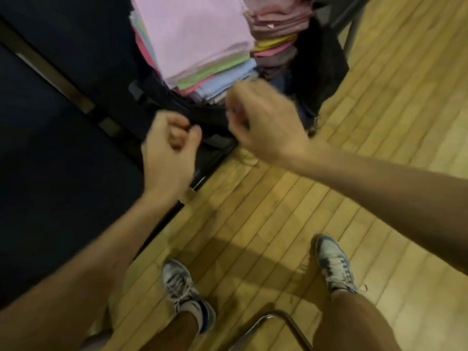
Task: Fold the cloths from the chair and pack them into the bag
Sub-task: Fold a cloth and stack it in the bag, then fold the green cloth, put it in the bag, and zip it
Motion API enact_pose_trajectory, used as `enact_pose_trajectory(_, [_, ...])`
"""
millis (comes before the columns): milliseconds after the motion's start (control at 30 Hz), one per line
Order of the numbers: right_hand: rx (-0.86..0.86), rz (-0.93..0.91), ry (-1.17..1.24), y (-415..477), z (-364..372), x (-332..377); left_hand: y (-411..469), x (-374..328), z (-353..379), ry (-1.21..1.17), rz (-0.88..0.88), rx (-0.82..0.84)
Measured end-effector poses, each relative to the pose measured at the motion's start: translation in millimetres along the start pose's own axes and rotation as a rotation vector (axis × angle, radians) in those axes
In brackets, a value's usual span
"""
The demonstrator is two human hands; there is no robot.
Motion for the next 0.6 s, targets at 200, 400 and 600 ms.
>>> enact_pose_trajectory(200, [0.745, 0.215, 0.074, -152.8, 150.9, -27.6, -149.7, 116.6, 111.7, 0.152, -0.307, 0.465])
enact_pose_trajectory(400, [0.67, 0.527, 0.408, -200.5, 308.0, -80.2, -123.7, 290.3, 171.8, 0.134, -0.671, 0.195])
enact_pose_trajectory(600, [0.594, 0.729, 0.818, -244.3, 415.4, -128.5, -46.3, 412.4, 204.5, 0.703, -0.596, 0.114])
Point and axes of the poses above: each hand's wrist, its own y-axis towards the middle knuckle, its own z-axis out of the palm, x = y × z, the point moved 9 cm from there along y, towards the middle knuckle, and after that the axes turned 9 degrees about y, right-handed, at the moved point
